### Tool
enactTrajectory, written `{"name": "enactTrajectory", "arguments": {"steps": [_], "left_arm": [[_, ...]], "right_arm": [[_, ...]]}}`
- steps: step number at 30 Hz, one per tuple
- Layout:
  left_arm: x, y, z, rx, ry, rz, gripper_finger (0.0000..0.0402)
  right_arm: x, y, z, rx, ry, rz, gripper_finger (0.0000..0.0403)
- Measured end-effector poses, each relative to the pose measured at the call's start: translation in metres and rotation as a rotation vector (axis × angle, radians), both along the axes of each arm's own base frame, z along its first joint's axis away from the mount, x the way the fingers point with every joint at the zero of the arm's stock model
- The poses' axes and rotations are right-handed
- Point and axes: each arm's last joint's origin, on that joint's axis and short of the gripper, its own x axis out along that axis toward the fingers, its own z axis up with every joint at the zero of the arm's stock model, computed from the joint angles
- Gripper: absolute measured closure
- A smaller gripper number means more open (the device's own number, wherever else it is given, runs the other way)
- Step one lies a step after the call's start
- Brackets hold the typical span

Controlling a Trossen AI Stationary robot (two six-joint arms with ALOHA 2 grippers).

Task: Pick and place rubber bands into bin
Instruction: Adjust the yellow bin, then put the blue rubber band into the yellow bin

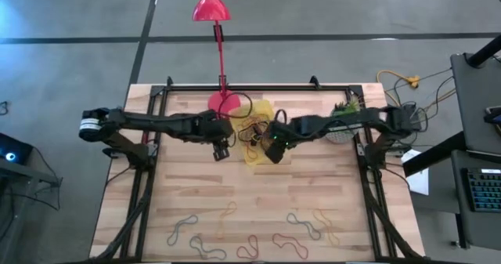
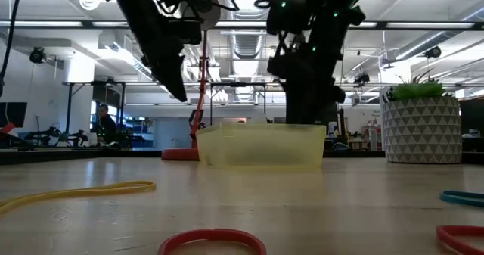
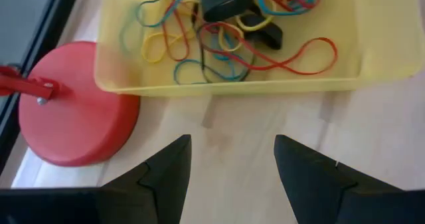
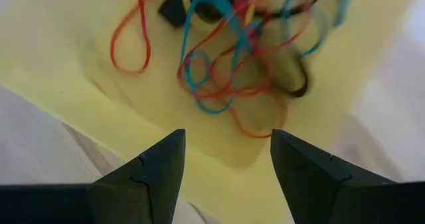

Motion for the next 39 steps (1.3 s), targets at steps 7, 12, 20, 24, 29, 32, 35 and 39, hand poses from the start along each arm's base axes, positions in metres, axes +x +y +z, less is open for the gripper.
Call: {"name": "enactTrajectory", "arguments": {"steps": [7,12,20,24,29,32,35,39], "left_arm": [[-0.013,0.001,0.011,0.031,-0.053,0.042,0.0201],[-0.016,0.001,0.016,0.041,-0.076,0.05,0.0201],[-0.016,0.002,0.016,0.024,-0.092,0.091,0.0201],[-0.014,0.01,0.018,0.02,-0.129,0.088,0.0201],[0.0,0.048,0.022,-0.042,-0.257,-0.16,0.0201],[0.008,0.069,0.018,0.134,-0.244,-0.384,0.0201],[0.016,0.104,0.011,0.179,-0.208,-0.36,0.0201],[0.025,0.156,-0.002,0.078,-0.207,-0.283,0.0201]], "right_arm": [[0.008,0.005,-0.017,0.166,0.089,0.044,0.0212],[0.007,0.028,-0.007,0.375,0.069,0.202,0.0222],[0.006,0.029,0.058,0.105,-0.127,0.264,0.0218],[-0.002,0.012,0.105,-0.187,-0.222,0.157,0.0218],[-0.028,0.008,0.156,-0.265,-0.336,0.156,0.0218],[-0.047,0.015,0.165,-0.283,-0.276,0.231,0.022],[-0.064,0.02,0.167,-0.244,-0.214,0.18,0.022],[-0.077,0.021,0.164,-0.184,-0.17,0.064,0.022]]}}
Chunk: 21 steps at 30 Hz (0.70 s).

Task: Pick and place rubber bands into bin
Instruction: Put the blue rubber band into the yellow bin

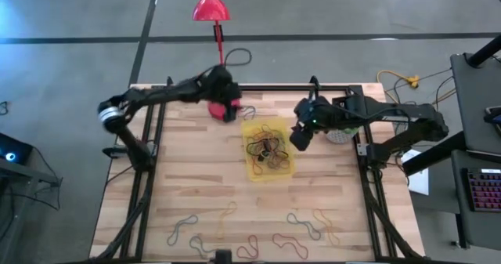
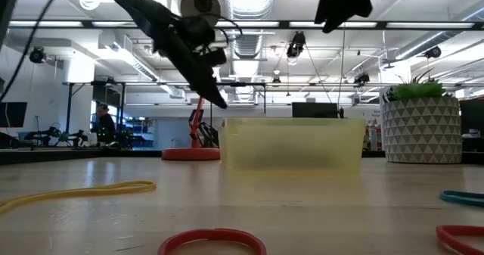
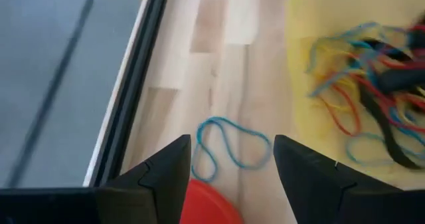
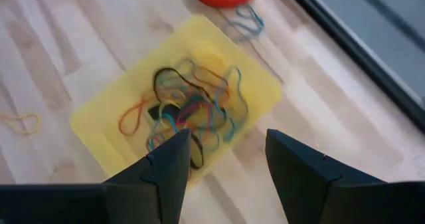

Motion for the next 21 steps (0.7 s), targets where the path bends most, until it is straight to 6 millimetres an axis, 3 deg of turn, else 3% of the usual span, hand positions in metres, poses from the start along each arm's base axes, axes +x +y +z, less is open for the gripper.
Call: {"name": "enactTrajectory", "arguments": {"steps": [5,13,21], "left_arm": [[0.02,0.038,-0.014,-0.118,0.106,0.019,0.0201],[0.052,0.054,-0.038,-0.115,0.302,-0.131,0.0201],[0.06,0.081,-0.052,-0.118,0.357,-0.111,0.0201]], "right_arm": [[0.003,0.0,-0.009,0.021,0.007,-0.052,0.022],[0.013,-0.002,-0.023,0.005,0.062,-0.063,0.022],[0.014,-0.003,-0.027,-0.026,0.066,-0.1,0.022]]}}
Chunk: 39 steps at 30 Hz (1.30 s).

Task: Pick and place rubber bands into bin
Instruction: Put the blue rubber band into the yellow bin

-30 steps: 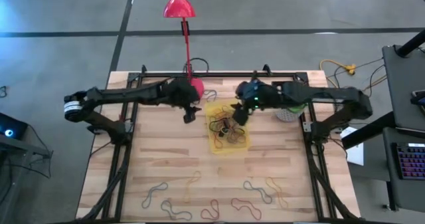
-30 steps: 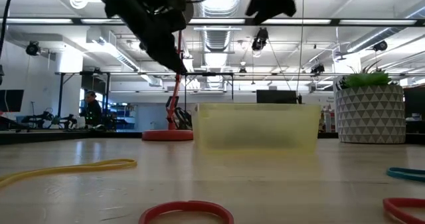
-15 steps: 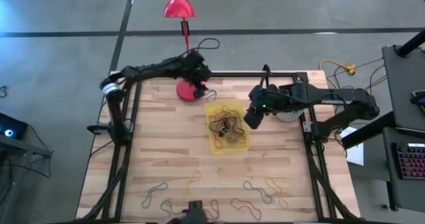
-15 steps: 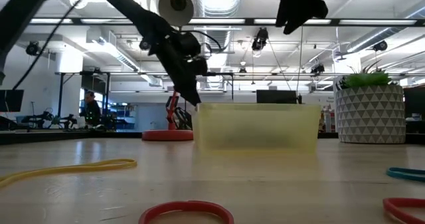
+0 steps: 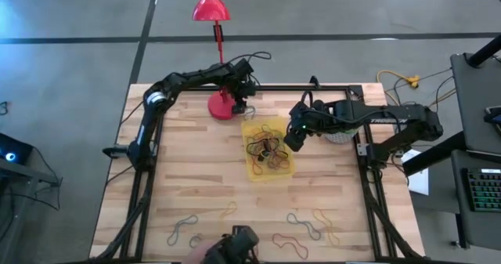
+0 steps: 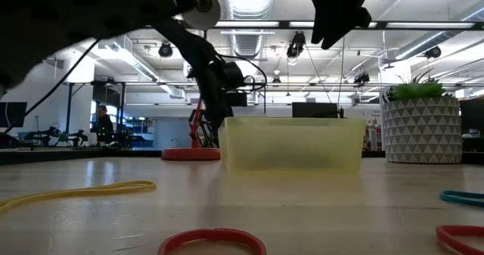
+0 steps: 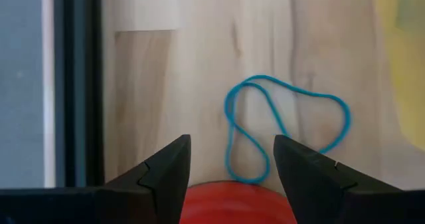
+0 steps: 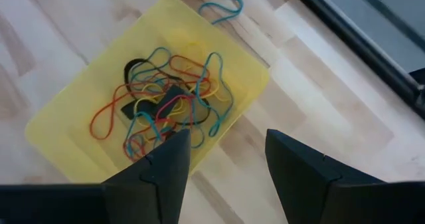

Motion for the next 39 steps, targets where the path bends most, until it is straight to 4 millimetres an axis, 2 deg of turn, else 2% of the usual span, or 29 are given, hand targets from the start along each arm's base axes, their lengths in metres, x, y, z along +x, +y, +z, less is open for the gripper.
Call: {"name": "enactTrajectory", "arguments": {"steps": [4,7,12,20,23,28,34,39], "left_arm": [[0.002,0.0,-0.007,-0.026,0.006,-0.004,0.0201],[0.0,-0.004,-0.02,-0.102,0.057,-0.018,0.0201],[0.003,-0.004,-0.037,-0.079,0.126,0.025,0.0201],[0.008,0.005,-0.033,-0.028,0.097,0.091,0.0208],[0.008,0.007,-0.034,-0.016,0.091,0.089,0.0236],[0.009,0.008,-0.044,-0.026,0.108,0.063,0.0308],[0.01,0.009,-0.041,0.002,0.097,0.049,0.0379],[0.01,0.009,-0.041,0.008,0.097,0.044,0.0399]], "right_arm": [[0.0,-0.001,0.0,-0.009,0.0,-0.009,0.022],[0.0,-0.003,-0.001,-0.009,0.003,-0.014,0.022],[-0.001,-0.004,0.0,-0.012,0.005,-0.016,0.022],[-0.001,-0.005,-0.001,-0.014,0.009,-0.016,0.022],[-0.001,-0.005,-0.002,-0.015,0.015,-0.016,0.022],[-0.002,-0.005,-0.004,-0.01,0.021,-0.026,0.022],[-0.003,-0.005,-0.007,-0.003,0.027,-0.039,0.022],[-0.003,-0.004,-0.009,-0.002,0.036,-0.04,0.022]]}}
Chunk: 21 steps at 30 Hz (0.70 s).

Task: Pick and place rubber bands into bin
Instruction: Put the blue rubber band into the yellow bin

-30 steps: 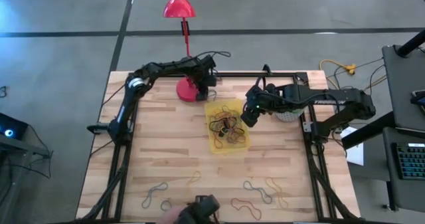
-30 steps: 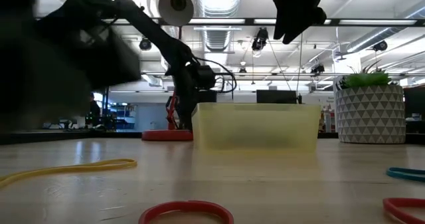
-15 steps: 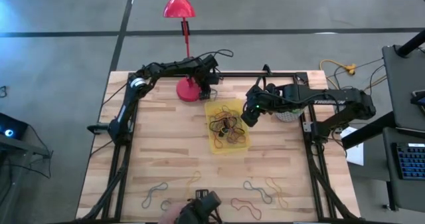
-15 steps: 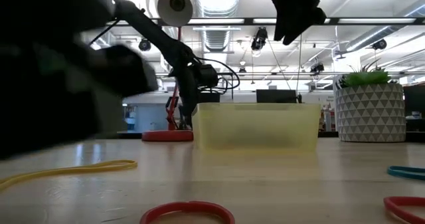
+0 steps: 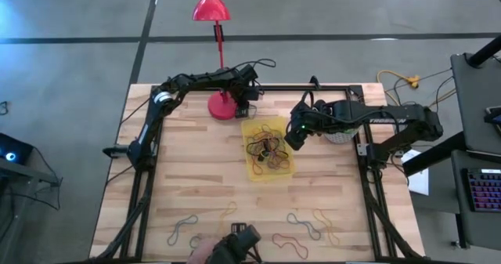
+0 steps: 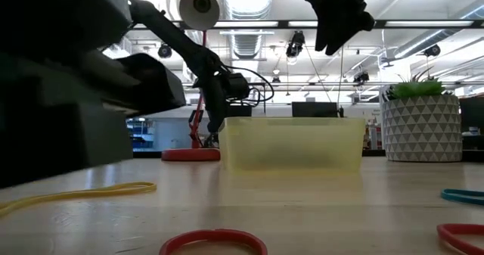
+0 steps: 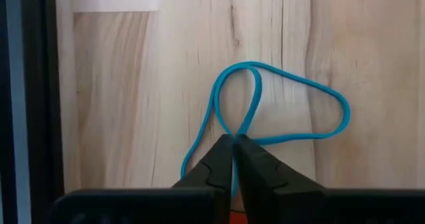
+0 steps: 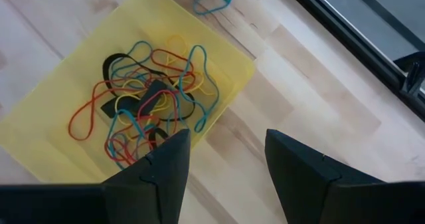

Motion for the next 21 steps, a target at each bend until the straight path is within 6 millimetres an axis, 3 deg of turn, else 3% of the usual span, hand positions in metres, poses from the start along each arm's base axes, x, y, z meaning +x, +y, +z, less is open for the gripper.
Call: {"name": "enactTrajectory", "arguments": {"steps": [8,15,21], "left_arm": [[-0.001,0.003,0.016,0.019,0.024,0.021,0.0401],[0.0,-0.001,0.066,0.064,-0.061,0.016,0.0401],[0.002,-0.01,0.093,0.103,-0.143,-0.01,0.0401]], "right_arm": [[-0.001,0.0,-0.005,0.001,0.015,0.0,0.022],[-0.001,0.0,-0.006,0.0,0.02,0.002,0.022],[-0.001,0.0,-0.007,-0.003,0.027,0.009,0.022]]}}
